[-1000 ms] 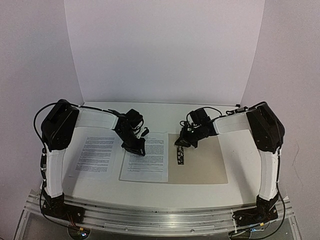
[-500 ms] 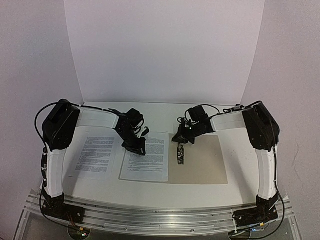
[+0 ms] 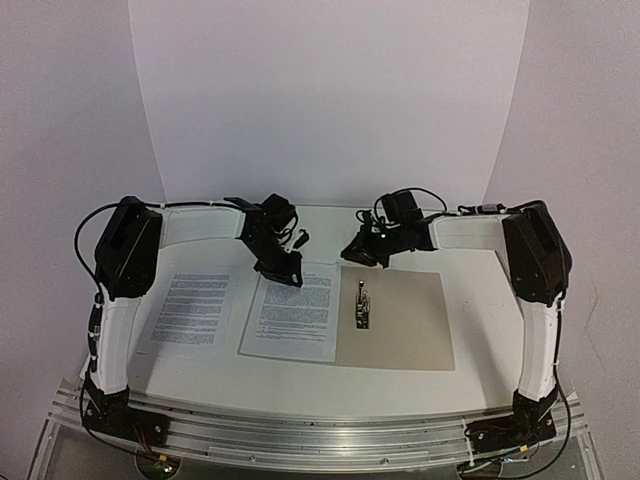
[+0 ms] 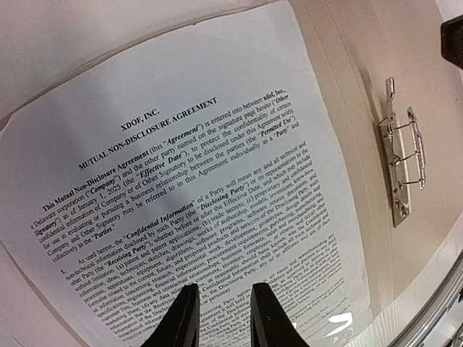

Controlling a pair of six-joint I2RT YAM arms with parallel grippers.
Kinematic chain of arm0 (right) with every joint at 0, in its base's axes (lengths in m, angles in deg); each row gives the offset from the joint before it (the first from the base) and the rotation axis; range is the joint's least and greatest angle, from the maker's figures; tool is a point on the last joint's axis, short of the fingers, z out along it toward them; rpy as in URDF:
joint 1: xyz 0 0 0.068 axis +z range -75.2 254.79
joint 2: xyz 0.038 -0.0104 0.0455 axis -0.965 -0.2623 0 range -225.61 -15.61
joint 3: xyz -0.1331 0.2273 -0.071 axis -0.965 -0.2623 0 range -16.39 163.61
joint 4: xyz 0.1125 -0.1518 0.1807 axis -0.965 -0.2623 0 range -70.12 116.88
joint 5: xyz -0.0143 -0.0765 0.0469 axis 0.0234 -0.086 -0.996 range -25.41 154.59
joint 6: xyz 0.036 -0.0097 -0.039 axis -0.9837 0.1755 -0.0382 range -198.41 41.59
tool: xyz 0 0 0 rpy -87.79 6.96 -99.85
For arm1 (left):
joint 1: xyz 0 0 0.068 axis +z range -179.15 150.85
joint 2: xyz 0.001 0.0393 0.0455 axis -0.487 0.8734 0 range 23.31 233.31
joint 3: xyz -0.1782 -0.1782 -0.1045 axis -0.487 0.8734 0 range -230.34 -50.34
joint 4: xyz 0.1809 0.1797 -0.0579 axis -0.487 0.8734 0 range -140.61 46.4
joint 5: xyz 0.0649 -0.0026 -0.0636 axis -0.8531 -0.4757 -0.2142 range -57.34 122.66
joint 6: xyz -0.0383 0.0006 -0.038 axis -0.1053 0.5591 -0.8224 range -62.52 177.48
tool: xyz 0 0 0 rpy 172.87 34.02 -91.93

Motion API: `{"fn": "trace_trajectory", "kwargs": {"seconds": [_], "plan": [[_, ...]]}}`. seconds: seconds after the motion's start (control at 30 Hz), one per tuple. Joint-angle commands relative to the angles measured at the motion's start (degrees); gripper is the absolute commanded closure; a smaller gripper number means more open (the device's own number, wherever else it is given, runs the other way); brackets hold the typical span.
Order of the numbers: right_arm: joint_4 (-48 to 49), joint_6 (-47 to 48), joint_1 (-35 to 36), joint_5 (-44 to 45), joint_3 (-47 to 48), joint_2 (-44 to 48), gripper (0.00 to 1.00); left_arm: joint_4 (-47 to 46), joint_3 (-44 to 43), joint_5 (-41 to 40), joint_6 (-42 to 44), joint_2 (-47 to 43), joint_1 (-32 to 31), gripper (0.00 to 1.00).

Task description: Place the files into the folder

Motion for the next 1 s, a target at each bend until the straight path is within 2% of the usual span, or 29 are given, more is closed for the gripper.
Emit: {"fn": "trace_trajectory", "kwargs": {"seconds": [0.0, 0.07, 0.1, 0.23, 0.43, 0.47, 0.53, 0.6, 0.67, 0.8, 0.97], "plan": [[-0.23, -1.13, 0.63, 2.43, 1.16, 5.4, 0.86, 3.39, -0.26, 0.04, -0.11, -5.67, 1.19, 0.74], [-1.05, -1.59, 1.85, 4.67, 1.6, 6.35, 0.83, 3.54, 0.81, 0.71, 0.59, -7.91, 3.67, 0.71], [-1.26, -1.85, 2.85, 5.71, 2.02, 6.58, 0.8, 3.61, 1.35, 0.38, 1.34, -9.11, 5.78, 0.66], [-1.97, -3.9, 7.98, 8.71, 5.44, 5.11, 0.64, 3.22, 5.96, -1.35, 3.23, -15.46, 14.25, 0.32], [-1.97, -7.27, 17.25, 13.91, 13.68, -1.92, 0.44, 2.4, 18.44, -4.01, 4.73, -25.42, 31.17, 0.02], [-2.02, -7.52, 18.9, 14.52, 15.48, -3.28, 0.39, 2.71, 20.02, -3.76, 4.61, -26.04, 34.64, 0.01], [-2.05, -8.61, 21.75, 16.6, 20.05, -7.31, 0.35, 3.21, 22.95, -4.4, 4.83, -27.18, 41.68, 0.0], [-2.17, -9.85, 24.65, 18.62, 24.67, -11.58, 0.33, 2.51, 25.8, -5.68, 6.47, -28.07, 45.7, 0.0], [-2.43, -10.58, 27.15, 20.71, 29.12, -15.61, 0.28, 1.81, 28.39, -5.59, 7.94, -28.7, 48.51, 0.0], [-3.12, -12.3, 31.31, 23.92, 36.79, -23.73, 0.27, 0.36, 33.24, -3.5, 10.23, -29.29, 49.4, 0.01], [-3.93, -14.33, 33.51, 25.46, 43.44, -30.61, 0.27, -3.03, 38.13, -1.16, 11.72, -28.89, 49.38, 0.06]]}}
